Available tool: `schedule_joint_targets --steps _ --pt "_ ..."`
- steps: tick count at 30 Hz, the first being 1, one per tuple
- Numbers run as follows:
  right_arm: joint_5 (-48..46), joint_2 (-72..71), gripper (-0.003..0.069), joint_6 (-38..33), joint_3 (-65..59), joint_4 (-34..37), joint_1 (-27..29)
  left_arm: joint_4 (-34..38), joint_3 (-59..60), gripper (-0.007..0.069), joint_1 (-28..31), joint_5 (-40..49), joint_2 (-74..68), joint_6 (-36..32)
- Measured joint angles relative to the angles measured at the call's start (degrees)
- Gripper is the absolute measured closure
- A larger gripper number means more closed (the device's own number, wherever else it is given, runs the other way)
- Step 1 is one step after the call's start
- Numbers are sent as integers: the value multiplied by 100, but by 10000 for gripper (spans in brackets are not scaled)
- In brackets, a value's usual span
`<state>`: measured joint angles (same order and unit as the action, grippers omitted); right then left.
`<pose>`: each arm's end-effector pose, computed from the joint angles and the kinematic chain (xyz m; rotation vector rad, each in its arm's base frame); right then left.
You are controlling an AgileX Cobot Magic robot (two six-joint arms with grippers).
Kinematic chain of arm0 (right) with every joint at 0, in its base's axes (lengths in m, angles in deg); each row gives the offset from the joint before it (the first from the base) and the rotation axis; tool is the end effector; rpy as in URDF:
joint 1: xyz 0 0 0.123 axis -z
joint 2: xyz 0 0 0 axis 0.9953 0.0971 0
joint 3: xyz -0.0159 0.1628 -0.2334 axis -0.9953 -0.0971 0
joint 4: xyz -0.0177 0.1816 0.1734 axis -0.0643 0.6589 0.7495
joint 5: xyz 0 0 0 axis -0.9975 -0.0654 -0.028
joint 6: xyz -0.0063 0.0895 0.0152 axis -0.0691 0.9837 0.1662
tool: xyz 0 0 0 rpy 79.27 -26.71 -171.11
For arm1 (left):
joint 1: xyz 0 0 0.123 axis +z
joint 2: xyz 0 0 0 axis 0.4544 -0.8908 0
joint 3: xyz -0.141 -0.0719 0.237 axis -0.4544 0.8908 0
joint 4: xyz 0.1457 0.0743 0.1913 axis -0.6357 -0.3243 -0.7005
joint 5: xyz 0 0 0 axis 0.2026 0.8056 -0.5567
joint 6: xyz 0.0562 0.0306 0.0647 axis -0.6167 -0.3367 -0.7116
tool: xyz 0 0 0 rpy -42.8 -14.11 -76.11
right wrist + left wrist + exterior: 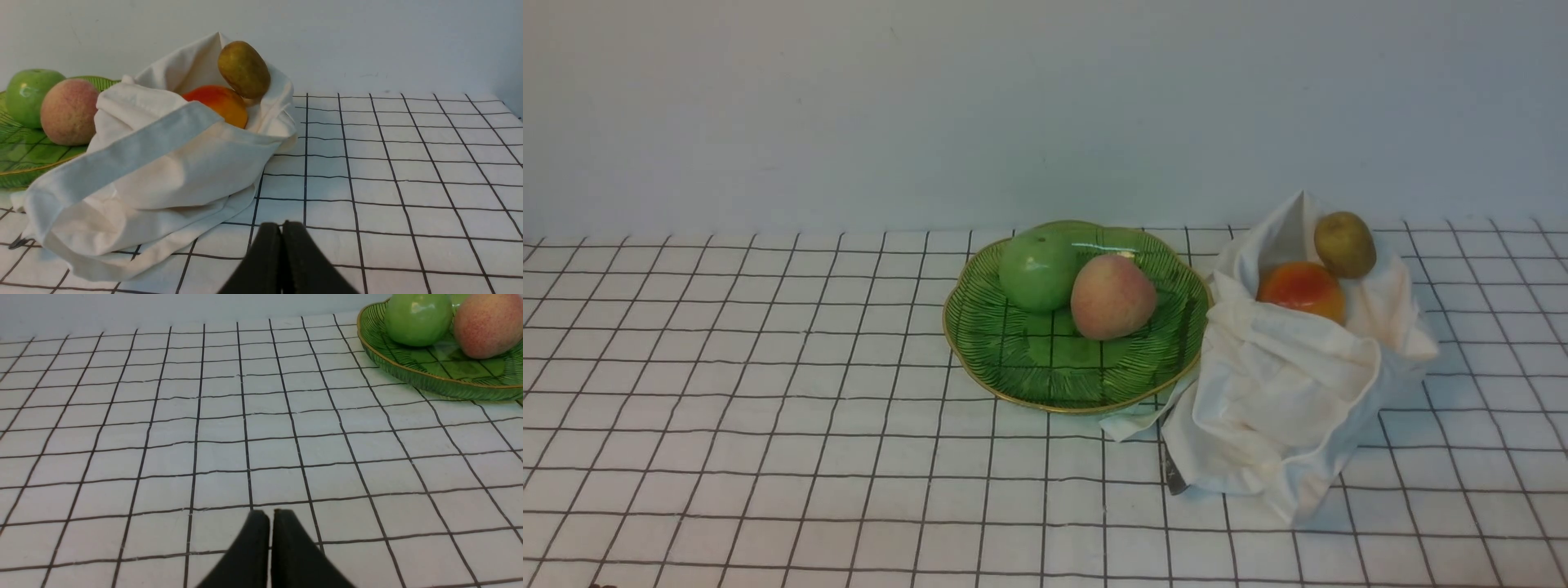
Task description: Take the fruit out of the bag on the white checkered tablecloth and place them on the plate.
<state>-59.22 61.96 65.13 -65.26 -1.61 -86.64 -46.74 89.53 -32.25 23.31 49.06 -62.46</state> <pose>0.0531 -0.0002 0.1730 -0.0175 1.8489 0.0056 0.0520 -0.0074 0.1702 0.1119 1.8789 -0.0859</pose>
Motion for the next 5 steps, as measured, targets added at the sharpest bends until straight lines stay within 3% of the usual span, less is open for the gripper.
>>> schedule_joint_targets --steps 5 --pt "0 0 673 0 0 0 0 0 0 632 0 0 0 0"
